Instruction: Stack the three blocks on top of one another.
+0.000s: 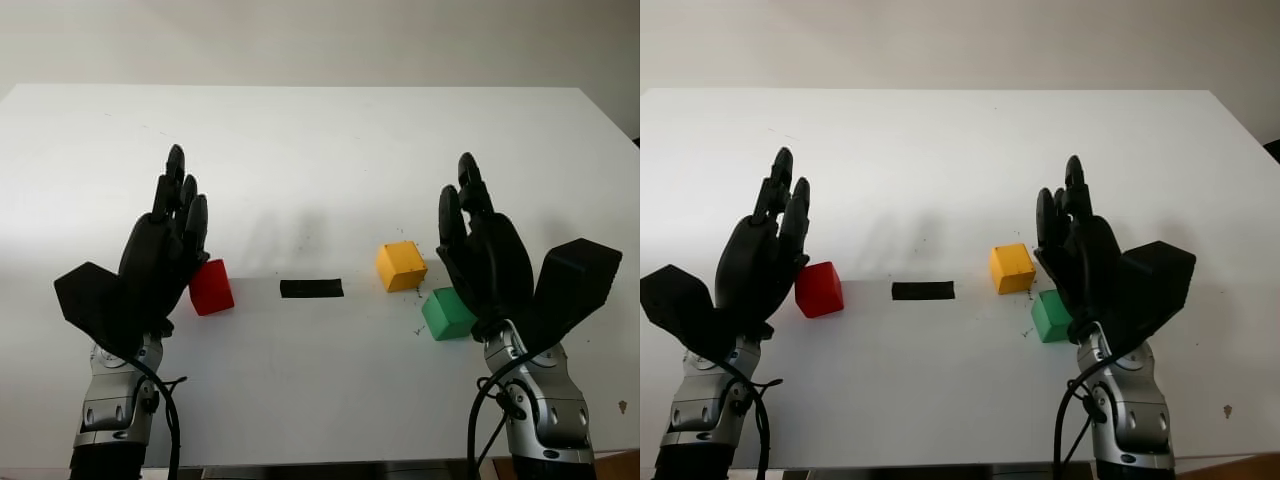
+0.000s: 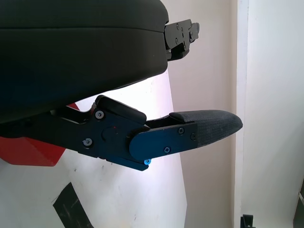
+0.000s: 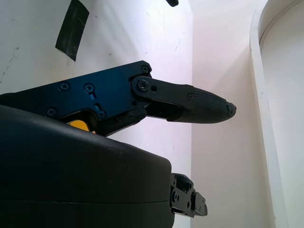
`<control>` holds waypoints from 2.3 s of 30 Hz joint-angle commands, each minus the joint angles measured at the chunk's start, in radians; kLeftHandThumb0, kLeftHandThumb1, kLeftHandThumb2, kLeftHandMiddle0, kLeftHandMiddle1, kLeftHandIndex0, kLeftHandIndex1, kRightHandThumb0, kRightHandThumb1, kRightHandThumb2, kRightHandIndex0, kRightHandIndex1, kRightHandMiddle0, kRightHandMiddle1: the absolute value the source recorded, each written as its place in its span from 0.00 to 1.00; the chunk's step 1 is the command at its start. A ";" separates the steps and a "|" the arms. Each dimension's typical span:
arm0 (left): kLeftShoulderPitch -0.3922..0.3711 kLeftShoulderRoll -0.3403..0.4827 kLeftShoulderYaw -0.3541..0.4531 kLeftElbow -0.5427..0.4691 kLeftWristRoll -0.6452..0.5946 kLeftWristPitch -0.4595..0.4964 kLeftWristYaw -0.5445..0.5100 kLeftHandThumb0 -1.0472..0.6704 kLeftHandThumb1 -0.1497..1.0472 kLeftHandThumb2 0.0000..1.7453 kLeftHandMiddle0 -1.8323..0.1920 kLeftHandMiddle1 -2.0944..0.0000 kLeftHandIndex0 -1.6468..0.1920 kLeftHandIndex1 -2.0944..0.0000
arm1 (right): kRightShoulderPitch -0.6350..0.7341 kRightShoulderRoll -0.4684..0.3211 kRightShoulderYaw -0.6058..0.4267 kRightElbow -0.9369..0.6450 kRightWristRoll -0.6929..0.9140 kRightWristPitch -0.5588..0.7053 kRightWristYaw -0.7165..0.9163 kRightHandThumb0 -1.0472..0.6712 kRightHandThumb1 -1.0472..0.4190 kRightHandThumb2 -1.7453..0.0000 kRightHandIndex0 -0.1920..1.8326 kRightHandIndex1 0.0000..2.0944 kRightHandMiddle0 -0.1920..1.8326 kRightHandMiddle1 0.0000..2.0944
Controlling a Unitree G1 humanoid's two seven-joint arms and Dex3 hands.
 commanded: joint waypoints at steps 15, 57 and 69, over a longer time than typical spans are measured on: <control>-0.028 0.013 0.016 0.026 -0.014 -0.012 -0.014 0.14 1.00 0.33 1.00 0.98 1.00 0.98 | -0.023 0.005 0.005 0.027 -0.012 -0.019 0.001 0.22 0.00 0.66 0.00 0.00 0.00 0.01; -0.038 0.624 -0.157 -0.513 0.929 0.349 -0.356 0.06 1.00 0.05 0.87 0.98 0.70 0.96 | -0.014 0.016 0.024 0.001 -0.018 0.008 -0.014 0.21 0.00 0.66 0.00 0.00 0.00 0.02; -0.050 0.623 -0.206 -0.509 0.996 0.351 -0.443 0.07 0.99 0.03 0.89 0.98 0.70 0.96 | -0.009 0.017 0.021 0.005 -0.017 -0.002 -0.009 0.20 0.00 0.67 0.00 0.00 0.00 0.02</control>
